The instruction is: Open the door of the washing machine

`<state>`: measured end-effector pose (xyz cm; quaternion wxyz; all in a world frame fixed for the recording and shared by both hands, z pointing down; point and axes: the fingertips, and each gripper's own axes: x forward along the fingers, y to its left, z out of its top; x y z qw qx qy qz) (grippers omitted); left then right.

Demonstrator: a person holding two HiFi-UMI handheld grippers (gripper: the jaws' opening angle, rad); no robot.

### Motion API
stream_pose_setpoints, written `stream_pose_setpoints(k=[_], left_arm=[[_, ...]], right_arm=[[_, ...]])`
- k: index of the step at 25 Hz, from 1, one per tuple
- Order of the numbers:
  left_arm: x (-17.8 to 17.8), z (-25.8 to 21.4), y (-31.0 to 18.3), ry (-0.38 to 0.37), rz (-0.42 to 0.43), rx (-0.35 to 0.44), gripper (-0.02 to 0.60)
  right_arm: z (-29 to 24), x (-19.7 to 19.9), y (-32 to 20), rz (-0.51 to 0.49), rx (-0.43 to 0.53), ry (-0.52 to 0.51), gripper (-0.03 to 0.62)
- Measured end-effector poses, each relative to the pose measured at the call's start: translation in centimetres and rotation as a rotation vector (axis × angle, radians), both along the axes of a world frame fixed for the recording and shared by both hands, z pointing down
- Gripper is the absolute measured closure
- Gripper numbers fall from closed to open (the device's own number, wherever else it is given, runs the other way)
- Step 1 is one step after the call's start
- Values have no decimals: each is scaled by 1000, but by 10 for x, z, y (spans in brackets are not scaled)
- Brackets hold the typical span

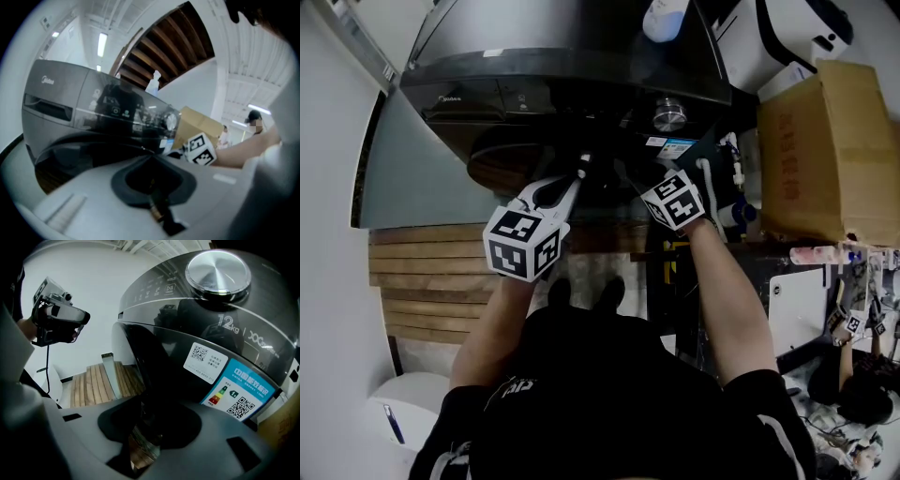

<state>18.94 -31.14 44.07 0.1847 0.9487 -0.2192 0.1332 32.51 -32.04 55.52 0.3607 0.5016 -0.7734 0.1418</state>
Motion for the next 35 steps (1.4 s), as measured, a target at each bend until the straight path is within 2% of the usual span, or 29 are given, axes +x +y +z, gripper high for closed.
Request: stream_pose_setpoints(k=[12,18,25,29,31,35], left_arm=[[-24,2,-7,-9,-82,26,572],[-34,5,-4,-5,-89,22,572],[-46,14,1,-19,-75,4,572],[-50,14,6,-27,-71,5,572],[-53,11,9,-28,-69,13,572],[-71,9,16,-24,-87,15,572]], right_arm=[[-2,1,2,7,13,18,482],[-3,1,2,6,20,25,487],[1,-3,-3,-142,-50,88,479],[4,-15,-8,-206,-42,105,459],[3,-16,-9,-202,-42,95,464],[0,-14,-9,-119,-10,82,459]])
